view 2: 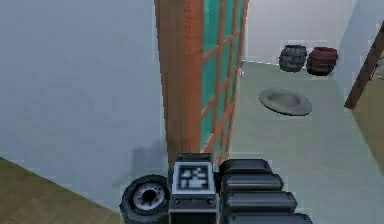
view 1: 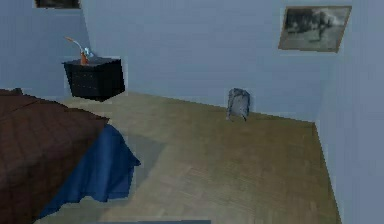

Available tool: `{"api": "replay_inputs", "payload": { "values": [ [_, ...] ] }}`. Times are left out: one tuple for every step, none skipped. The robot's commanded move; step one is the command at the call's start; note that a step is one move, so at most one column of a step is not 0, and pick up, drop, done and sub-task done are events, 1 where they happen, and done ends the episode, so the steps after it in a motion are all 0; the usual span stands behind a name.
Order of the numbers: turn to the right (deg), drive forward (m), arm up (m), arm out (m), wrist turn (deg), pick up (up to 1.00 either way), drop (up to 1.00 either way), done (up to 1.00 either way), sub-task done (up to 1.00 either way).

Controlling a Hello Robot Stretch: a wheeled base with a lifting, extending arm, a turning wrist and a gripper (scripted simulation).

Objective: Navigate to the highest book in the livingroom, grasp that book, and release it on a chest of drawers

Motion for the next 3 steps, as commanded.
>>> {"api": "replay_inputs", "payload": {
  "values": [
    [0.0,1.00,0.00,0.00,0.0,0.00,0.00,0.00,0.00],
    [27.0,0.00,0.00,0.00,0.0,0.00,0.00,0.00,0.00],
    [0.0,0.05,0.00,0.00,0.0,0.00,0.00,0.00,0.00]
  ]
}}
